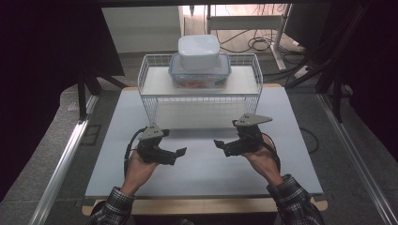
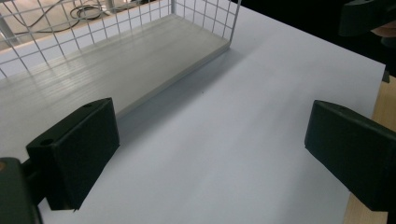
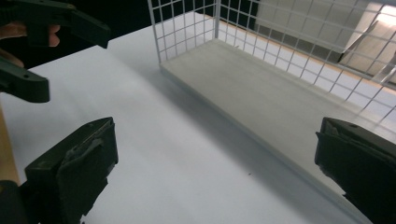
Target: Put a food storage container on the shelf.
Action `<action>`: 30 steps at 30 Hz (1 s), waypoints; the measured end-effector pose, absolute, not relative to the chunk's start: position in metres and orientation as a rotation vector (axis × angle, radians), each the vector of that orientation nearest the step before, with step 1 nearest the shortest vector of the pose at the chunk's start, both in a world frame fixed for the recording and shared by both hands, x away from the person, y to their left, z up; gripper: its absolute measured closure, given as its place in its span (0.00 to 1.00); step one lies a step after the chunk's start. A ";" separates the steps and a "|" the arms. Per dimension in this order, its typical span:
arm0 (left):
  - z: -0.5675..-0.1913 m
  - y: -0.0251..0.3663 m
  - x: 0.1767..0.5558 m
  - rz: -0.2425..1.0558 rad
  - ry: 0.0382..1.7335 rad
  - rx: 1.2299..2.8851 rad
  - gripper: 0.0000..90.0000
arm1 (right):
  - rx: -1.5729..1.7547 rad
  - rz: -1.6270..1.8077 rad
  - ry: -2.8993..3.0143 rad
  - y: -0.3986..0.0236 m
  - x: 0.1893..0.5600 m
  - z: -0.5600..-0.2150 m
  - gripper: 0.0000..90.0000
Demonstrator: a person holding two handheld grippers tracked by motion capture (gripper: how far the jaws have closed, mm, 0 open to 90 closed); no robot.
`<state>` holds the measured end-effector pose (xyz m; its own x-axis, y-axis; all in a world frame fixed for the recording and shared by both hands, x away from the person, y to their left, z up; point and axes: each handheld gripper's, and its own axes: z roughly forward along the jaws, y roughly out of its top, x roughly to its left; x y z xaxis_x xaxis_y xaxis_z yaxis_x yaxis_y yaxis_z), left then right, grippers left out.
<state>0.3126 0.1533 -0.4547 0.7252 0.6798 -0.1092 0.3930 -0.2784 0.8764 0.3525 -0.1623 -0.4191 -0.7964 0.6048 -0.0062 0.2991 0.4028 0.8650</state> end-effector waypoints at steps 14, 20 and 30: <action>-0.473 0.156 0.302 0.359 0.830 1.917 0.03 | 0.841 1.327 2.331 -0.174 0.340 -0.436 0.00; -0.480 0.161 0.297 0.364 0.848 1.927 0.03 | 0.840 1.316 2.325 -0.179 0.336 -0.439 0.00; -0.487 0.177 0.287 0.371 0.890 1.920 0.03 | 0.869 1.290 2.298 -0.198 0.329 -0.446 0.00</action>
